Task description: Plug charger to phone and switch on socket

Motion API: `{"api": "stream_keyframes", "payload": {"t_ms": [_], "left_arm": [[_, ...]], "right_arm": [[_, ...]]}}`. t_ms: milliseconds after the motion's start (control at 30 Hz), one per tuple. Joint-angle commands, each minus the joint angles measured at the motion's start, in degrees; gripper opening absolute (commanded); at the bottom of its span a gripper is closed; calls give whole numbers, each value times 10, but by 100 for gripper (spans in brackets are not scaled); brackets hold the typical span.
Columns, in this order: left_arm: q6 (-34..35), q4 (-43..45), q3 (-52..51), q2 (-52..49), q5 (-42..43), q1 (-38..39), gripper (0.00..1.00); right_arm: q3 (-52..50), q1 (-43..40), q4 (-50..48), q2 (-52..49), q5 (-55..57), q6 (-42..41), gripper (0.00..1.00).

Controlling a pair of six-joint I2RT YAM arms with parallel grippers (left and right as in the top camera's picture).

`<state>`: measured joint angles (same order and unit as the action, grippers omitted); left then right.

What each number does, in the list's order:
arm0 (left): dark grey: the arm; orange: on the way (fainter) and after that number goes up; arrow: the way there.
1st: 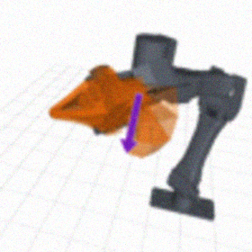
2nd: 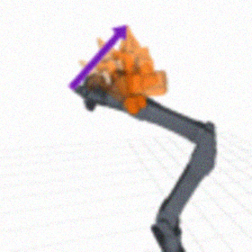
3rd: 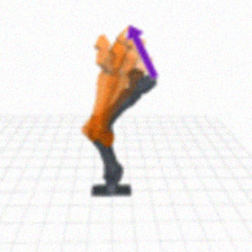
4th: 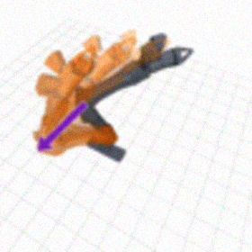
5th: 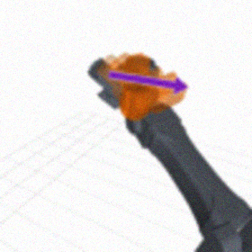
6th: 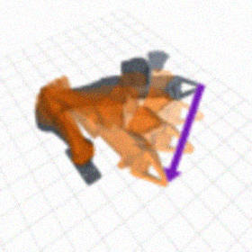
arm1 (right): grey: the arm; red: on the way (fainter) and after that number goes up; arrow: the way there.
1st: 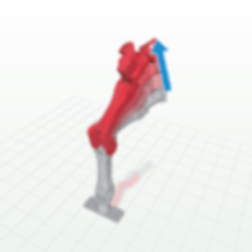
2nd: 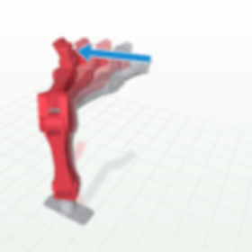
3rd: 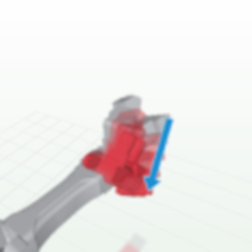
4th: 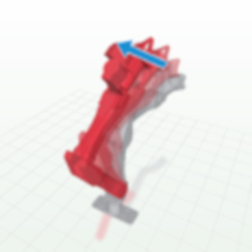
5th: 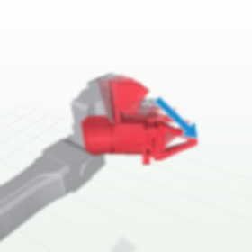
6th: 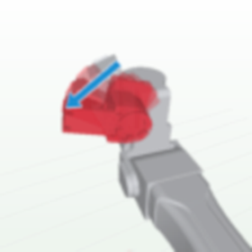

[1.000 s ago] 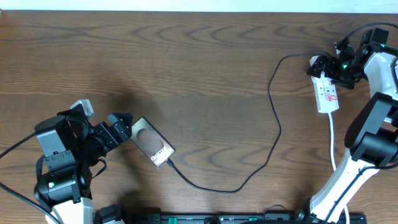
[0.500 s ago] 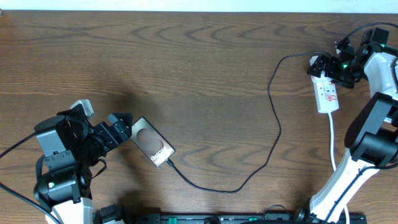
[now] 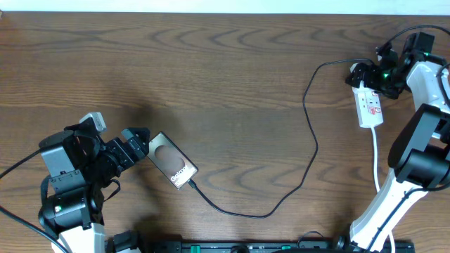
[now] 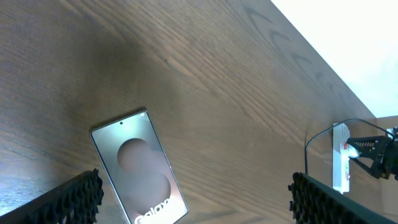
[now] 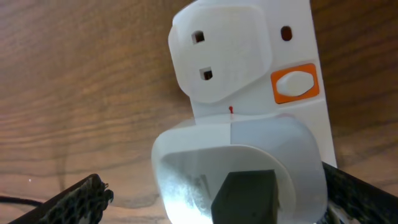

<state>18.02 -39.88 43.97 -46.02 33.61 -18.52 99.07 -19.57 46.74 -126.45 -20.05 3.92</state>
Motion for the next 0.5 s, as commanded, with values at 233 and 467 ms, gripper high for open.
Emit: {"api": "stream_keyframes", "payload": {"t_ms": [233,467], "left_arm": [[-3,0,2,0,-7,1,95],[-3,0,2,0,-7,1,95]], "right_arm": [[-28,28,21,-12,-88,-32,98],[-17,28,32,-12,-14,-40,91]]}}
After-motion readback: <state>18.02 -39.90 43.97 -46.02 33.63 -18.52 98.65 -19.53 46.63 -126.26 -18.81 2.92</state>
